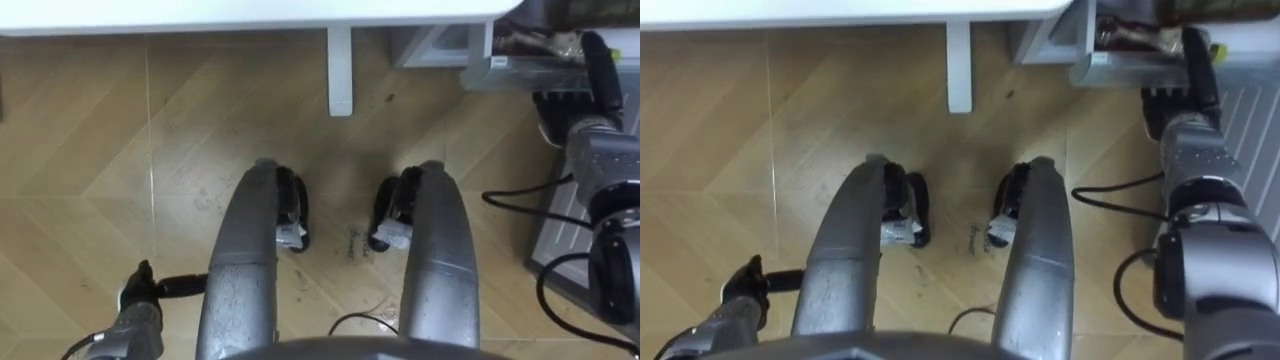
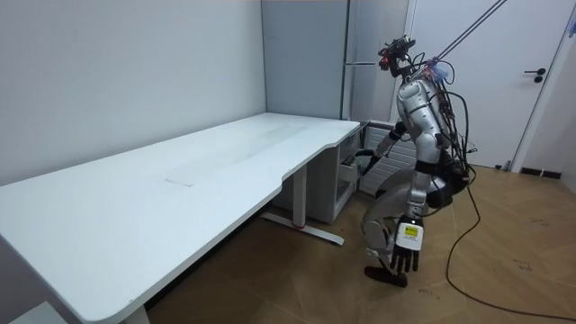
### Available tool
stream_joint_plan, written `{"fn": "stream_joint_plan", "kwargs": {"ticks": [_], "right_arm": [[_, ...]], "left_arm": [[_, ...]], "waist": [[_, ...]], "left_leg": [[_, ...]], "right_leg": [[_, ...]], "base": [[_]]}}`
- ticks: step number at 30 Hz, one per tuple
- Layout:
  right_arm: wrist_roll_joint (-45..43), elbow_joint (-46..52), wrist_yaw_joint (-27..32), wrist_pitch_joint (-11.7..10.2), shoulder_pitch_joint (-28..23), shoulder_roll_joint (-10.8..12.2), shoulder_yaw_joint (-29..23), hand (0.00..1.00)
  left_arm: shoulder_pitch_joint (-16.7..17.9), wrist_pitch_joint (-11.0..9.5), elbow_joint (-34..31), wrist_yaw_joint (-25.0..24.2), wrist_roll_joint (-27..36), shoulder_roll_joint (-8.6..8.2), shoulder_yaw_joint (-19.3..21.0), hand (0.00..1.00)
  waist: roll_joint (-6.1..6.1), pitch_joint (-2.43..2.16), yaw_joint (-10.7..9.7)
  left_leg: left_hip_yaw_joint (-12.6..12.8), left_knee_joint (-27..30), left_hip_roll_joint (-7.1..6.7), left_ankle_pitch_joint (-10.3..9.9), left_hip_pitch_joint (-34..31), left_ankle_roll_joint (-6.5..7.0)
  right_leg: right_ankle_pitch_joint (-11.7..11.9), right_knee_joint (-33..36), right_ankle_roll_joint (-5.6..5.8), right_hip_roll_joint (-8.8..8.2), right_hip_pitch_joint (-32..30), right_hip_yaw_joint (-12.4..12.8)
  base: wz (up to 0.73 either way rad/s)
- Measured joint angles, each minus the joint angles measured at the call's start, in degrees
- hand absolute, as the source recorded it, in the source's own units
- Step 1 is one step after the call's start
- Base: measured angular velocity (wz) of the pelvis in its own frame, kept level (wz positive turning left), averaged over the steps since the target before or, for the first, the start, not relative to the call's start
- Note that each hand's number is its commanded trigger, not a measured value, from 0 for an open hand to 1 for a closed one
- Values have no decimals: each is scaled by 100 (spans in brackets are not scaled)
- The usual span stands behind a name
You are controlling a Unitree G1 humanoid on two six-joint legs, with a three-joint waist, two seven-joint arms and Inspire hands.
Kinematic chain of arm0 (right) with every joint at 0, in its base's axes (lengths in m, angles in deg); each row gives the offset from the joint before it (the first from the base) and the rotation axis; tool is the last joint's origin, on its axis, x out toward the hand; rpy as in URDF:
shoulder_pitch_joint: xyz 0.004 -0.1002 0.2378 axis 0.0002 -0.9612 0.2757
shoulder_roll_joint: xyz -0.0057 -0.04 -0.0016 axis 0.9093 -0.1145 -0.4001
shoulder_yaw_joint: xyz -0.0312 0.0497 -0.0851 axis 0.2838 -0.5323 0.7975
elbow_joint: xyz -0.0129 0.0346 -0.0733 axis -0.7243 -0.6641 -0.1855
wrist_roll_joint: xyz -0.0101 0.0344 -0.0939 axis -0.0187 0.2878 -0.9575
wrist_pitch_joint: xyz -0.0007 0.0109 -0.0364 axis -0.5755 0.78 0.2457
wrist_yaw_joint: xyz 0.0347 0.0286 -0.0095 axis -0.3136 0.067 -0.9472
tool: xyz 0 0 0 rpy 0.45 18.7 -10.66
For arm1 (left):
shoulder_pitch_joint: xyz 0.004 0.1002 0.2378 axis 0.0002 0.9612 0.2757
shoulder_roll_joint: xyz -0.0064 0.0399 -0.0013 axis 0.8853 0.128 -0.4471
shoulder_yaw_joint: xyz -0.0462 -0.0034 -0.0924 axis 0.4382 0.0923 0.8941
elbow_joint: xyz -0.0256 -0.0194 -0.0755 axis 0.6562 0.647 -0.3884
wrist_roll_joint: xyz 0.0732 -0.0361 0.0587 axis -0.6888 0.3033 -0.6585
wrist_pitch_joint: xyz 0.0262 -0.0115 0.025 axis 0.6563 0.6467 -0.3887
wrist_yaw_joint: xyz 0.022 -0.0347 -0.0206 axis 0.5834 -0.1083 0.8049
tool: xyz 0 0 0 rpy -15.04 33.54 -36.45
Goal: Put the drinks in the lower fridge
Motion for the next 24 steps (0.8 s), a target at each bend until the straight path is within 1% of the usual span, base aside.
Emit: {"fn": "stream_joint_plan", "kwargs": {"ticks": [1,4,5,6,8,10,11,12,16,18,22,23,24], "right_arm": [[22,36,21,-1,-1,0,0,0],[31,298,316,-35,-3,1,4,0],[31,459,508,-37,-2,1,4,0],[32,603,614,-47,-2,1,5,0],[55,770,665,-100,-2,1,5,0],[56,869,668,-233,1,-1,5,0],[53,897,667,-321,7,-14,5,0],[53,903,668,-358,7,-34,5,0],[53,987,698,-378,45,-39,32,0],[52,1265,731,-419,45,-40,123,0],[61,1472,680,-403,45,-36,281,0],[63,1479,680,-415,46,-36,297,0],[69,1494,681,-433,46,-35,297,0]], "left_arm": [[0,-10,-26,0,-8,1,5,0],[7,-55,-93,-1,-286,1,29,0],[23,-55,-126,-1,-382,2,63,0],[30,-59,-149,-1,-448,1,101,0],[30,-80,-153,0,-571,2,149,0],[31,-109,-155,0,-633,2,146,0],[38,-109,-154,3,-658,4,146,0],[56,-108,-154,3,-658,5,139,0],[176,-87,-208,-7,-658,7,117,0],[218,-44,-307,-71,-664,9,118,0],[333,-50,-456,-209,-664,15,108,0],[349,-45,-536,-235,-664,28,107,0],[404,-49,-636,-250,-663,54,100,0]], "waist": [[0,0,2],[8,-5,2],[12,-8,0],[20,-12,9],[30,-18,60],[49,-29,148],[57,-29,199],[63,-29,266],[79,-28,305],[83,-29,302],[96,-25,263],[100,-27,280],[100,-27,303]], "left_leg": [[14,0,9,-1,3,0],[44,-10,24,0,17,-3],[45,-12,24,-4,22,-12],[45,-15,19,-4,35,-15],[50,-25,11,4,72,-3],[50,-38,7,1,107,-14],[44,-46,1,4,128,-20],[32,-46,4,-7,151,-41],[-6,-18,-6,-35,205,-88],[-41,-5,8,-39,205,-111],[-92,6,25,-44,311,-145],[-107,9,31,-55,317,-172],[-117,22,68,-56,309,-184]], "right_leg": [[1,1,0,2,-7,6],[1,8,-6,2,-20,29],[3,8,-10,-1,-21,36],[13,11,-36,0,-16,39],[15,14,-54,7,10,42],[5,15,-73,10,41,38],[-6,20,-86,28,62,30],[-15,21,-90,45,83,31],[-78,69,-122,33,143,5],[-95,82,-154,8,162,-17],[-119,80,-190,14,301,-62],[-126,80,-198,12,319,-80],[-128,84,-209,10,320,-99]], "base": [[-9],[-3],[0],[0],[0],[2],[4],[0],[2],[0],[0],[0],[0]]}}
